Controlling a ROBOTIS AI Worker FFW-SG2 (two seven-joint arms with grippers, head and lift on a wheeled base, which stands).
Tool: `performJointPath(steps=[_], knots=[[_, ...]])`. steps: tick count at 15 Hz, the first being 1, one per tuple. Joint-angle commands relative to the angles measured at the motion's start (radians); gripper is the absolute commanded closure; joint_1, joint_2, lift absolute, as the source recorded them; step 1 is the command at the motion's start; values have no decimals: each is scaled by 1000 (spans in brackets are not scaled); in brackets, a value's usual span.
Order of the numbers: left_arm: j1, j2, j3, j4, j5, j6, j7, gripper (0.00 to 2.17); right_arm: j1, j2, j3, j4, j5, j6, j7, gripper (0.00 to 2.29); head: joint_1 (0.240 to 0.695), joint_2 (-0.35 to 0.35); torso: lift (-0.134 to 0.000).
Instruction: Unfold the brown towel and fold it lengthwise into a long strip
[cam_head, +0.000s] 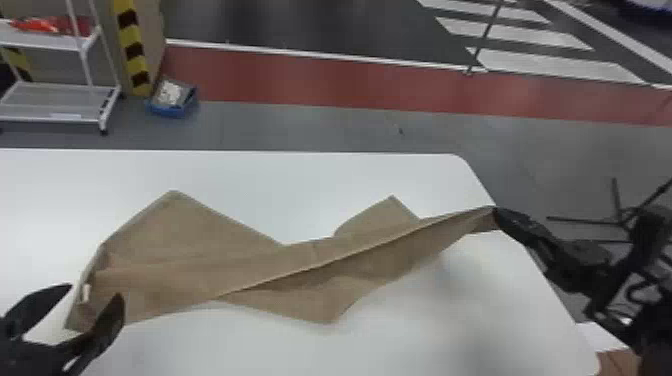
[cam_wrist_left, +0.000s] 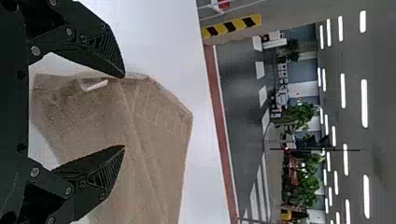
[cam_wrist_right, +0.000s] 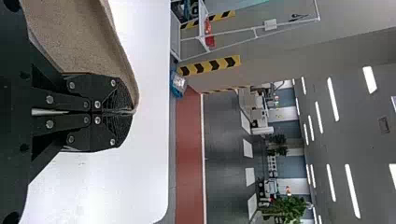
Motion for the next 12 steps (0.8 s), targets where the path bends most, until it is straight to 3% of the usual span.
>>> performJointPath(steps=[1,6,7,10,11,12], knots=[[0,12,28,25,1,23,-34,414,14,2,-14,1,-3,-10,0,1362,695,-227,-114],[-5,14,40,52,0,20,-50,417,19,17,-11,1,-4,-20,0,1362,695,-216,-114],[-8,15,37,59,-3,20,-54,599,19,17,-11,-1,-4,-20,0,1362,695,-211,-114],[-8,15,36,59,-5,20,-54,745,22,17,-21,-2,-6,-20,1,1362,695,-210,-114],[-6,15,40,57,-5,20,-54,1018,23,16,-26,-2,-6,-23,1,1362,695,-211,-114],[-6,15,42,54,-5,23,-54,1119,28,17,-34,-2,-7,-23,1,1362,695,-213,-114]])
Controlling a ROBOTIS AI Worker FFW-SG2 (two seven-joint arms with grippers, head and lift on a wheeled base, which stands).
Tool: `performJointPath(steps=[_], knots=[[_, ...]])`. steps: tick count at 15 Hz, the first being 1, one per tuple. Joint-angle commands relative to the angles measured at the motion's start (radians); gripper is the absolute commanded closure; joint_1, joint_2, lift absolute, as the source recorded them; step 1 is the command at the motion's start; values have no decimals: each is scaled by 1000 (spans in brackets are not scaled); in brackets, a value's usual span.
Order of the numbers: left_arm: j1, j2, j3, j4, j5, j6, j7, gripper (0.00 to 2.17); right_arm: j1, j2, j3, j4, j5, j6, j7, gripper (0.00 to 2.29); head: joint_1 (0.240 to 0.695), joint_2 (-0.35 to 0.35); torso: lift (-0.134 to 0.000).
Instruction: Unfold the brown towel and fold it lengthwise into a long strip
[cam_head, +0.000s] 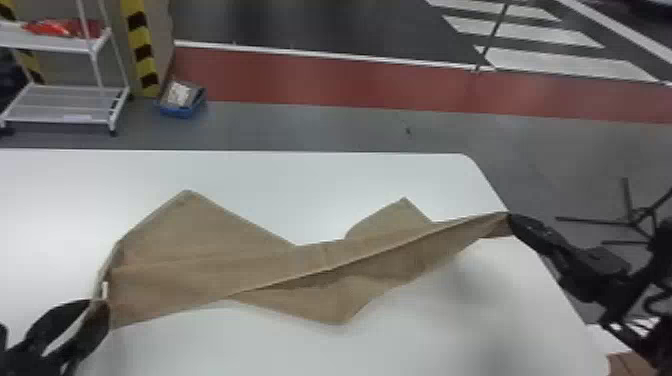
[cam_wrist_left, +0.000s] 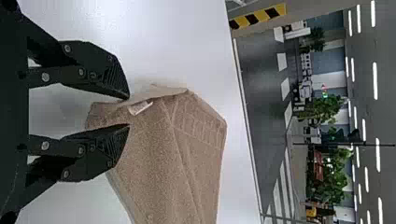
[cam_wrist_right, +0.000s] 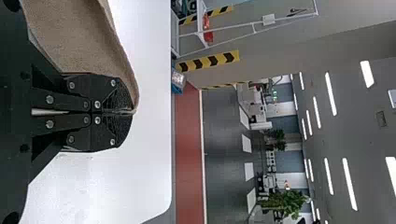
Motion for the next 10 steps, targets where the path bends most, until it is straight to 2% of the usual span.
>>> performJointPath(steps=[1,2,3,6,8,10], knots=[[3,0,5,-10,2,12,2,1430,12,0,-15,0,-10,-5,0,1362,695,-214,-114],[1,0,10,-15,11,15,8,1659,17,0,-18,0,-13,-8,0,1362,695,-218,-114],[3,0,17,-27,18,43,6,1740,18,-1,-23,-3,-15,-8,0,1362,695,-219,-114],[6,0,34,-119,28,165,3,1744,23,0,-24,-18,-18,-8,2,1362,695,-221,-114],[1,-2,74,-208,71,245,3,1740,23,-3,-24,-61,-33,19,15,1362,695,-216,-114],[-69,-8,92,-257,87,368,11,1740,-29,-24,-6,-101,-10,105,15,1362,695,-202,-114]])
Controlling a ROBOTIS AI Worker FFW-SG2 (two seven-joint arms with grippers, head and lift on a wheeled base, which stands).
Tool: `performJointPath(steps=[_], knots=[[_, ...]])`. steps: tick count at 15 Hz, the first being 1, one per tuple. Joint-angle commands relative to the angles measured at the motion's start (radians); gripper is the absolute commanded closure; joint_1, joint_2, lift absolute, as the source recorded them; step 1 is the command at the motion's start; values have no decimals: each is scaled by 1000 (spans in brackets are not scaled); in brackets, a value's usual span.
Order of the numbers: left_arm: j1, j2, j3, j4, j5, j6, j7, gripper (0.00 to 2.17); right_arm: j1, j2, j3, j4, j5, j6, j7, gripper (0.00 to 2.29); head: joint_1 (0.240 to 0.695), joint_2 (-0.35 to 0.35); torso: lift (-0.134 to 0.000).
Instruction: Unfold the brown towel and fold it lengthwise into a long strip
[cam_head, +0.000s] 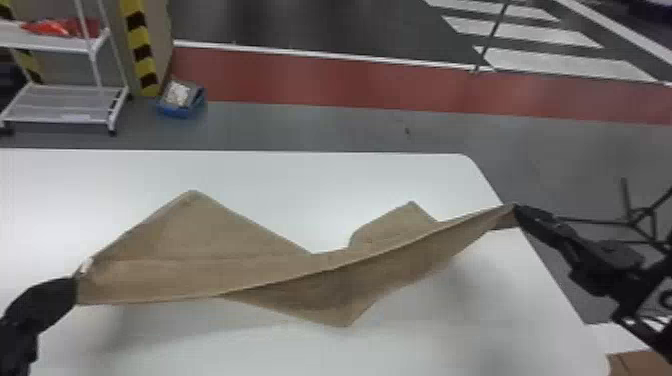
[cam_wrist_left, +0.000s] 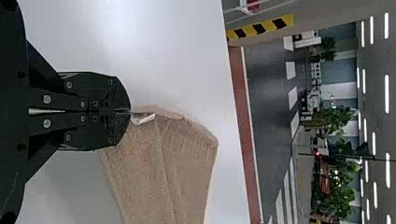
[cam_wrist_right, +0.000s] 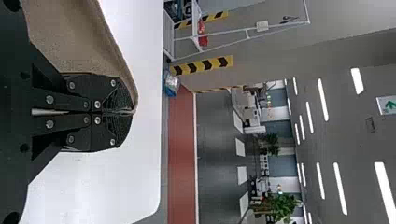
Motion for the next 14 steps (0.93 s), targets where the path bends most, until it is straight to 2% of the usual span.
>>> performJointPath(steps=[1,2,4,7,9,10,12,14], knots=[[-133,-6,16,-34,31,156,8,1740,-101,-33,32,-23,23,120,0,1362,695,-183,-114],[-203,-6,15,-17,41,193,20,1740,-158,-45,67,0,45,154,-2,1362,695,-171,-114],[-377,-8,6,86,65,208,74,1740,-295,-48,170,83,143,133,0,1362,695,-145,-114],[-574,-6,7,242,91,175,144,1740,-456,-42,253,250,249,-36,-8,1362,682,-77,-114],[-719,1,-5,415,77,-3,190,1740,-586,-32,334,395,350,-174,-29,1362,623,-48,-114],[-772,0,-5,460,88,-9,192,1740,-634,-33,354,451,370,-217,-45,1362,563,-19,-114],[-795,-3,-5,441,91,-9,219,1740,-689,-33,337,470,367,-260,-68,1362,504,1,-113],[-788,-2,-4,389,110,12,221,1740,-687,-48,323,468,336,-248,-63,1362,460,6,-113]])
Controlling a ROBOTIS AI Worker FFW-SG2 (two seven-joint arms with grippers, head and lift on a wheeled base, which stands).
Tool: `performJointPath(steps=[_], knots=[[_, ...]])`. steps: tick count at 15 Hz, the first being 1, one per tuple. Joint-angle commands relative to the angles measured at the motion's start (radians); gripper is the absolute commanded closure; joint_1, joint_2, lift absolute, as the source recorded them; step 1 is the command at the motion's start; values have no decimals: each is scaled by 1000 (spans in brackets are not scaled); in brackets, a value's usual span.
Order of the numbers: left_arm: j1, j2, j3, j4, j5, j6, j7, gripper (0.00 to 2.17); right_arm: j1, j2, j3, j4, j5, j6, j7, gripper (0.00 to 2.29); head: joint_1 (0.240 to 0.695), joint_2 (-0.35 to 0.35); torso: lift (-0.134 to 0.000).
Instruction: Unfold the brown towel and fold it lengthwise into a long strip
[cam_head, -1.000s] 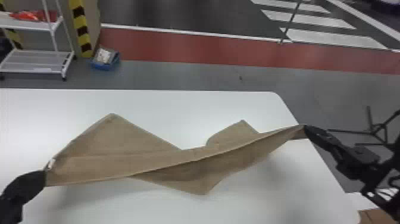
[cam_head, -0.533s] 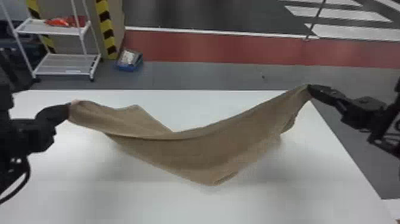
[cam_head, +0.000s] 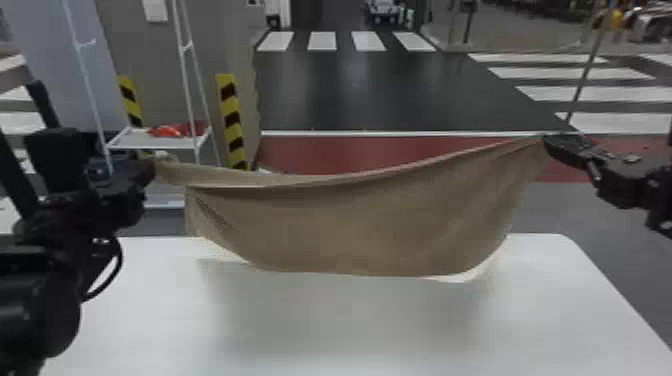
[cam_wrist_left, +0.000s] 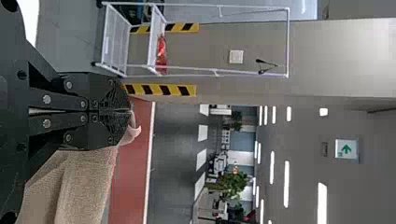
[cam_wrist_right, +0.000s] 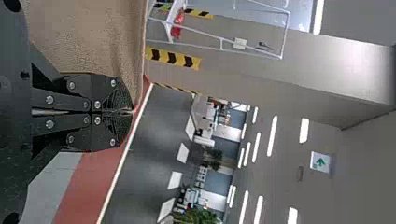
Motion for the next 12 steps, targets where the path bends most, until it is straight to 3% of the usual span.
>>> performJointPath(steps=[1,2,3,5,6,9,12], knots=[[36,1,2,-81,22,78,7,1737,51,-33,-14,-16,-43,2,18,1362,444,3,-113],[86,-2,-1,-136,11,154,27,1737,125,-56,-16,-50,-62,-10,25,1362,429,-7,-113],[136,-5,-3,-193,-8,228,30,1737,194,-63,-28,-85,-66,-25,31,1362,440,-12,-113],[251,-5,-20,-327,-67,421,30,1733,349,-61,-70,-163,-91,-65,55,1362,494,-22,-113],[287,-4,-39,-373,-110,501,25,1733,406,-61,-88,-179,-105,-93,68,1362,567,-31,-113],[378,-1,-95,-480,-187,734,8,1730,522,-61,-123,-191,-144,-179,117,1362,688,-48,-113],[444,-10,-112,-577,-247,872,11,1730,624,-59,-172,-234,-166,-228,184,1362,695,-64,-113]])
